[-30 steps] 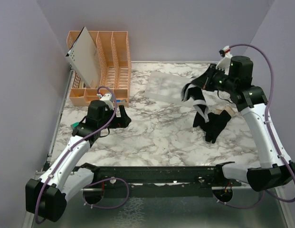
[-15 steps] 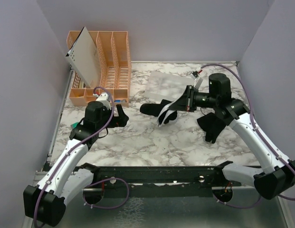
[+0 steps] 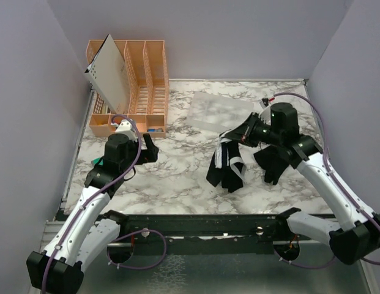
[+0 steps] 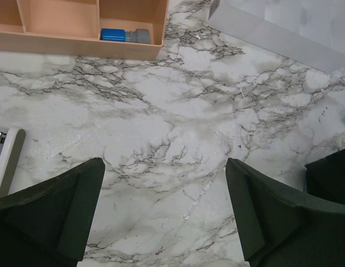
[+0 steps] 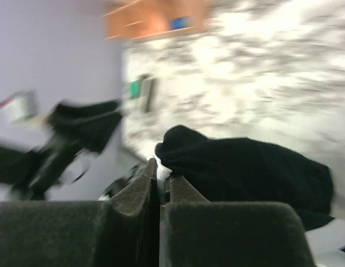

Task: Roll the underwear
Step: Place the underwear in the underwear, then flatten out the underwear at the center of the board.

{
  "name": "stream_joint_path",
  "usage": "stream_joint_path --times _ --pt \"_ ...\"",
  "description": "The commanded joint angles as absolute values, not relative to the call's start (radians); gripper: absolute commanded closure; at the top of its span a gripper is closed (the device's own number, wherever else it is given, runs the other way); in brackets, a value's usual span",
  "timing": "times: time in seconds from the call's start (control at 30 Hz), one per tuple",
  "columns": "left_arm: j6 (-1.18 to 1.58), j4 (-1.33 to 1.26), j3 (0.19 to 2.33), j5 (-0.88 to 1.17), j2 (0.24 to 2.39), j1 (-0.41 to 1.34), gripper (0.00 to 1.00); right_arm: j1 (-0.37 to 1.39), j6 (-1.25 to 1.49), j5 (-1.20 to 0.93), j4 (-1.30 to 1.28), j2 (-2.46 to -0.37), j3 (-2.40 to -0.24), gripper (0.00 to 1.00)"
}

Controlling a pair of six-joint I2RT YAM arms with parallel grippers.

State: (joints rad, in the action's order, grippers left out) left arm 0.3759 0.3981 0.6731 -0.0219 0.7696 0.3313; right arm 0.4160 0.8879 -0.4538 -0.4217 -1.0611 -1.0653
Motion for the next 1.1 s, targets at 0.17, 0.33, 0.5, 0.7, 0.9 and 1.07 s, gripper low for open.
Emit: stream_joint_path --times 0.17,0.33,0.5,0.7,0.9,1.07 --pt "0.376 0.407 0.681 -0.011 0.813 0.334 0.01 0.33 0.613 0.297 -0.797 -1.319 -1.123 0.91" --pt "0.376 0.407 0.682 -0.008 0.818 0.334 0.01 0.33 0.507 0.642 -0.914 -1.363 -1.17 0.37" --pt "0.373 0.402 0.682 -0.002 0.828 0.334 0.01 0.329 0.375 0.382 -0.814 -1.319 -1.221 0.31" --pt "0.369 0.362 0.671 0.147 0.874 0.334 0.02 0.33 0.277 0.065 -0.674 -1.418 -1.224 0.3" --pt "0.425 0.324 0.677 0.224 0.992 0.452 0.13 0.338 0.205 -0.031 -0.717 -1.654 -1.363 0.34" --pt "0.525 0.242 0.632 0.152 1.006 0.594 0.13 0.429 0.166 0.114 -0.721 -1.769 -1.425 0.33"
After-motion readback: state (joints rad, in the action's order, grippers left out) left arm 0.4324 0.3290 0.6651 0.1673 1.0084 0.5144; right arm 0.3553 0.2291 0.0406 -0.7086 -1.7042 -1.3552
